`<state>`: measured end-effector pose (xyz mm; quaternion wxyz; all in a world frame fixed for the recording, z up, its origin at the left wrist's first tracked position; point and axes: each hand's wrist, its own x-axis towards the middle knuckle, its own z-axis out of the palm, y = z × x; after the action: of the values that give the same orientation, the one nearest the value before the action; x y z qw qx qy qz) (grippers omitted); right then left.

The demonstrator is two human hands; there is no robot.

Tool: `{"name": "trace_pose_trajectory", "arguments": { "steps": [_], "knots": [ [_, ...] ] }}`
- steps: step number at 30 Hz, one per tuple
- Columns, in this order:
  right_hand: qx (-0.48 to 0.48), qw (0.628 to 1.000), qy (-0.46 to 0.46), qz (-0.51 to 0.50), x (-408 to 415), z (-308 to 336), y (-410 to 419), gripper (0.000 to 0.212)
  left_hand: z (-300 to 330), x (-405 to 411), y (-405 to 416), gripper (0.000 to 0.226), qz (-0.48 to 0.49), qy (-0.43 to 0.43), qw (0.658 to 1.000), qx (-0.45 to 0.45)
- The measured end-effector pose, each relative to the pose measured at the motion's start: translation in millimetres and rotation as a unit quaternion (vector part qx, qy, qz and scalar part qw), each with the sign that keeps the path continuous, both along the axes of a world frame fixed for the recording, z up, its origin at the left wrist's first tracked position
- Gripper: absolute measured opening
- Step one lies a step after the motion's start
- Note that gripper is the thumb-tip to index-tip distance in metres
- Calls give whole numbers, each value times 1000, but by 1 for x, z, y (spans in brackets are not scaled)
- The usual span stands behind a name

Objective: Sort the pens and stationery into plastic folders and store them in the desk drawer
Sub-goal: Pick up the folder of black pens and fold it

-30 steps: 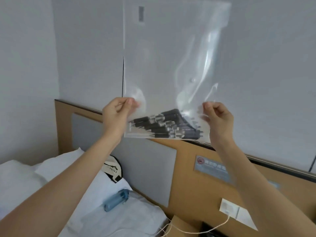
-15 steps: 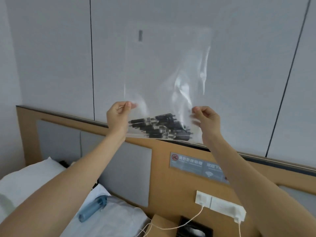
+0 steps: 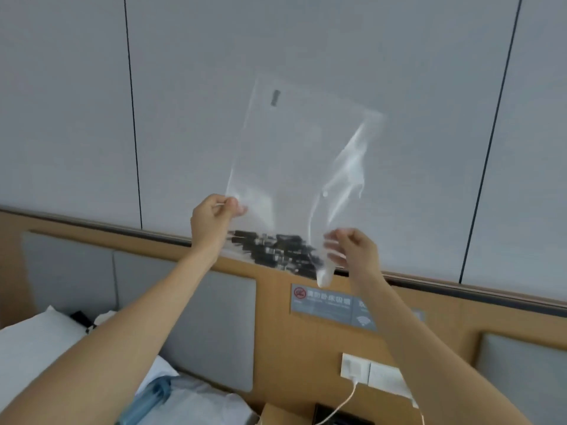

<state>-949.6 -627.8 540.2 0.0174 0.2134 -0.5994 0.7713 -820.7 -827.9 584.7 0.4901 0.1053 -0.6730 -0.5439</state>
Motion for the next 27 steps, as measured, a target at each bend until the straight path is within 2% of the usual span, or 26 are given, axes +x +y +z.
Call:
{"name": "trace_pose_trajectory", "arguments": {
  "steps": [3,6,8,10,14,19,21,23,25,27],
  "knots": [
    [-72,996,-50,23,3,-9,-2,19,29,12,10,9,-51,17,996,-71],
    [-201,976,-58,56,11,-17,-2,20,45,19,19,9,-98,62,987,-110],
    [-169,983,-72,26,18,-24,-9,24,39,14,15,8,-89,58,990,-90],
    [-114,987,-117,11,23,-42,-23,25,17,6,3,10,-64,9,996,-62],
    [-105,981,-162,24,21,-65,-37,19,2,4,-7,13,-65,-39,996,-51],
    [-146,984,-94,34,29,-61,-27,25,12,18,-1,9,-91,51,993,-63],
    [-73,996,-58,7,34,-49,-23,38,8,17,-5,9,-81,89,993,-11],
    [-7,997,-45,56,39,-45,-21,46,-6,15,-15,12,-64,97,992,58],
    [-5,993,-28,116,36,-41,-16,47,-16,12,-21,9,-69,106,987,99],
    [-17,991,-16,129,34,-35,-9,36,-22,13,-21,8,-89,106,984,109]
  ]
}}
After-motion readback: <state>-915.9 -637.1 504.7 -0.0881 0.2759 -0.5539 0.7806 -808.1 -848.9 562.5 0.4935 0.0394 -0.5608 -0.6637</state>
